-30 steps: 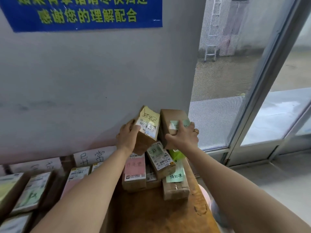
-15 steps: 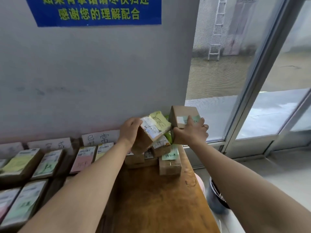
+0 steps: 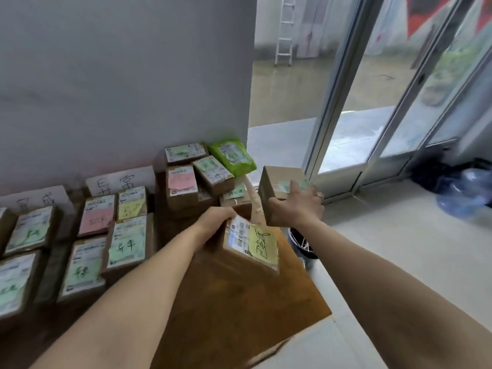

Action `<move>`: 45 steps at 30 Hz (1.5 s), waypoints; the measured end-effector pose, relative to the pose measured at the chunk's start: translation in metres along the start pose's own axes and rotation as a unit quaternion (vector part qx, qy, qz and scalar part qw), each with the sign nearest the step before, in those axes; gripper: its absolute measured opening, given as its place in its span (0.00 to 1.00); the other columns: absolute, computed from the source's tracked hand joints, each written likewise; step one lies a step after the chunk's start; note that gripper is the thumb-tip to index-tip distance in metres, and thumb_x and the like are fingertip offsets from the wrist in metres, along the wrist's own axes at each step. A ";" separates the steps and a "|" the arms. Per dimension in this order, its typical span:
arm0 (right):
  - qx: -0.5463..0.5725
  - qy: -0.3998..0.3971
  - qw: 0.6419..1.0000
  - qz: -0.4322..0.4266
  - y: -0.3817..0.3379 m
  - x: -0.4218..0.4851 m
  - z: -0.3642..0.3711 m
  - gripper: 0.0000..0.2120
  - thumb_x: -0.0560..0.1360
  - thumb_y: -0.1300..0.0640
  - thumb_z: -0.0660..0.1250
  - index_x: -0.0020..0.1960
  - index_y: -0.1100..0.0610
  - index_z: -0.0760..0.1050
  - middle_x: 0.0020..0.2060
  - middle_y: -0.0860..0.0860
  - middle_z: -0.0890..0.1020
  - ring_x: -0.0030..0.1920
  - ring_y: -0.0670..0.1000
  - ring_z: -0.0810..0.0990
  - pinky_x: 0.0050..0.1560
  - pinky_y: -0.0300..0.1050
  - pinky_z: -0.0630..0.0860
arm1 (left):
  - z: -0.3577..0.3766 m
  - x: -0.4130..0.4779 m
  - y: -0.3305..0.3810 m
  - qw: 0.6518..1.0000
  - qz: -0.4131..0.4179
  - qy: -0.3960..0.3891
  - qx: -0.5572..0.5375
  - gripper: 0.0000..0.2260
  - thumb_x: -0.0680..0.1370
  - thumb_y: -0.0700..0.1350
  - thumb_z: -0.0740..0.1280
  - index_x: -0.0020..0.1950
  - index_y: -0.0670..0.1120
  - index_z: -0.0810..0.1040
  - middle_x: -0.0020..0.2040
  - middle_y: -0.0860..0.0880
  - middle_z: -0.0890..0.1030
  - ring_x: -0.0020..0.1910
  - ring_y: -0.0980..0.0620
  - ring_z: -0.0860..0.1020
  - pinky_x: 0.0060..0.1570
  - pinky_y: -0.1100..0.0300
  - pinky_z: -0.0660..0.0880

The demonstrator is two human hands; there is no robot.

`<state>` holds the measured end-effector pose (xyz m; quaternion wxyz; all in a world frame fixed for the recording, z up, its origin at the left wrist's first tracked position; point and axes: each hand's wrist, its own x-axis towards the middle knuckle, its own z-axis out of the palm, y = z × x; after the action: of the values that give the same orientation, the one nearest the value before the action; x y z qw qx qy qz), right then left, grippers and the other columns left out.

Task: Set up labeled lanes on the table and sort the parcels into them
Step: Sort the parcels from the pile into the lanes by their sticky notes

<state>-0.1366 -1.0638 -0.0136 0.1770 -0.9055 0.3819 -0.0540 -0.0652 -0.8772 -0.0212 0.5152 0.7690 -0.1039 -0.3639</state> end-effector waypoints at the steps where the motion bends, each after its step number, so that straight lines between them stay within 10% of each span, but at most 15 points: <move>1: -0.002 -0.007 1.000 0.000 0.008 -0.005 0.001 0.34 0.69 0.35 0.63 0.69 0.50 0.65 0.71 0.60 0.60 0.68 0.66 0.63 0.63 0.58 0.67 | 0.009 -0.001 -0.003 1.000 -0.010 -0.021 0.005 0.10 0.77 0.45 0.61 0.41 0.43 0.79 0.35 0.46 0.82 0.32 0.50 0.80 0.37 0.60 0.72; 7: -0.005 -0.023 1.000 -0.011 0.035 -0.011 0.012 0.33 0.69 0.38 0.64 0.70 0.49 0.63 0.72 0.59 0.59 0.67 0.65 0.62 0.60 0.55 0.67 | 0.042 0.021 -0.021 0.994 0.026 -0.087 0.061 0.09 0.79 0.44 0.61 0.44 0.44 0.80 0.41 0.47 0.82 0.40 0.51 0.80 0.48 0.55 0.76; 16: 0.017 -0.043 0.999 0.001 0.048 0.001 0.036 0.36 0.69 0.35 0.64 0.73 0.48 0.61 0.71 0.59 0.59 0.66 0.65 0.64 0.61 0.56 0.69 | 0.020 0.061 -0.029 0.965 -0.041 0.174 0.192 0.18 0.80 0.55 0.59 0.62 0.44 0.73 0.62 0.43 0.73 0.56 0.44 0.74 0.50 0.55 0.69; 29: 0.023 -0.070 0.992 -0.098 0.010 -0.014 0.036 0.35 0.67 0.38 0.66 0.70 0.49 0.63 0.72 0.59 0.59 0.67 0.66 0.62 0.63 0.57 0.66 | 0.022 0.016 -0.037 0.966 0.006 0.145 0.216 0.18 0.80 0.46 0.63 0.70 0.45 0.69 0.68 0.44 0.71 0.67 0.46 0.71 0.62 0.55 0.69; 35: 0.055 -0.040 0.974 -0.215 -0.006 -0.024 0.014 0.47 0.67 0.37 0.70 0.78 0.51 0.53 0.75 0.60 0.53 0.73 0.64 0.55 0.71 0.56 0.58 | 0.024 0.003 -0.009 0.991 0.052 0.120 -0.032 0.24 0.77 0.56 0.65 0.70 0.47 0.71 0.65 0.48 0.76 0.62 0.47 0.75 0.64 0.49 0.71; 41: 0.084 -0.043 0.954 -0.285 -0.025 -0.039 0.012 0.49 0.64 0.38 0.73 0.77 0.54 0.55 0.75 0.59 0.53 0.74 0.61 0.52 0.74 0.55 0.53 | 0.020 -0.009 0.005 0.954 -0.027 0.121 -0.273 0.36 0.73 0.57 0.70 0.74 0.60 0.52 0.63 0.46 0.75 0.57 0.41 0.75 0.43 0.47 0.75; 45: 0.105 -0.081 0.935 -0.329 -0.036 -0.047 0.012 0.53 0.66 0.39 0.75 0.79 0.55 0.48 0.76 0.58 0.50 0.76 0.59 0.49 0.75 0.52 0.51 | 0.014 -0.017 -0.001 0.935 -0.077 0.148 -0.312 0.31 0.70 0.54 0.74 0.69 0.55 0.65 0.56 0.45 0.79 0.52 0.44 0.77 0.41 0.49 0.74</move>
<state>-0.1430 -1.0040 -0.0097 0.2736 -0.9581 0.0390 -0.0757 -0.0870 -0.8775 -0.0171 0.7091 0.6204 0.1514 -0.2988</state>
